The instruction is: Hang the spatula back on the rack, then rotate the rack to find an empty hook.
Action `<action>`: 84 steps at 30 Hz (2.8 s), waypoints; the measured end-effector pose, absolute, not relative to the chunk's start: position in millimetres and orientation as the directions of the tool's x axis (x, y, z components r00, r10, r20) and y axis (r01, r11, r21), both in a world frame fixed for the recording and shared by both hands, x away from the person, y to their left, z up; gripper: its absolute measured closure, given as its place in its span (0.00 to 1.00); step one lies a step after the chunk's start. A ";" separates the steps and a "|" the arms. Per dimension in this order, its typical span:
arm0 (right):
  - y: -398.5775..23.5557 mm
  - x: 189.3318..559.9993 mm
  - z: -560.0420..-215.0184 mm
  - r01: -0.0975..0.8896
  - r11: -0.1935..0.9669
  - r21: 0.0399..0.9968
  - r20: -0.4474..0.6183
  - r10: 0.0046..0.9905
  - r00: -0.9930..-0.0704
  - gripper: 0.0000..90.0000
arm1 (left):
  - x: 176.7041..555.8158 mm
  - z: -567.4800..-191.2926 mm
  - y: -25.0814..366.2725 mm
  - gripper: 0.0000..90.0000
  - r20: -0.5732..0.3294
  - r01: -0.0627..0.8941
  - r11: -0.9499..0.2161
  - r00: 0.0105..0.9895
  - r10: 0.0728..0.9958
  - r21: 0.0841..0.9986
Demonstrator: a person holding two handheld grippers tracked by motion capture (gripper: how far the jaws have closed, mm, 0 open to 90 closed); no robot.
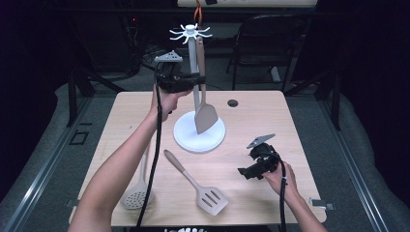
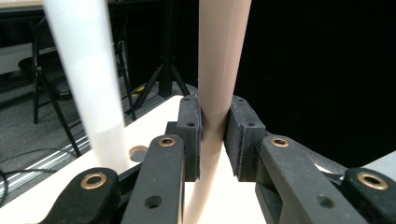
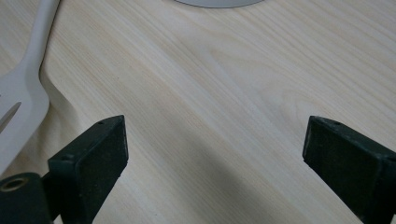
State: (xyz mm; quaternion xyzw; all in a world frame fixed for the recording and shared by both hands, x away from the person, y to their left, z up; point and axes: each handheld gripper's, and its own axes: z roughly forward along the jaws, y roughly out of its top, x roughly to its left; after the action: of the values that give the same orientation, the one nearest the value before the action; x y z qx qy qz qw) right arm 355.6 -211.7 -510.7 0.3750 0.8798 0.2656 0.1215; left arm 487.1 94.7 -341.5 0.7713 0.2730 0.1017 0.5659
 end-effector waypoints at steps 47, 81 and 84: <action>-207.5 357.6 -515.6 0.605 0.589 0.536 -0.004 0.718 -0.696 0.08 | 460.0 -306.3 148.6 1.00 -0.026 0.173 -0.144 0.722 0.692 0.974; -206.8 357.7 -515.8 0.598 0.610 0.521 -0.027 0.712 -0.702 0.09 | 475.0 -261.6 149.6 1.00 0.025 0.110 -0.125 0.644 0.764 0.986; -206.6 357.7 -515.7 0.601 0.612 0.513 -0.025 0.711 -0.703 0.09 | 477.6 -261.0 149.0 1.00 0.025 0.112 -0.124 0.639 0.769 0.986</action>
State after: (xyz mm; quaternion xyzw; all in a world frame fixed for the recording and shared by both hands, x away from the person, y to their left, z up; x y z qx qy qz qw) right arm 357.7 -206.6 -515.7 0.3682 0.8907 0.2412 0.1135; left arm 477.6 149.0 -261.0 0.6944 0.3169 0.2828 0.5808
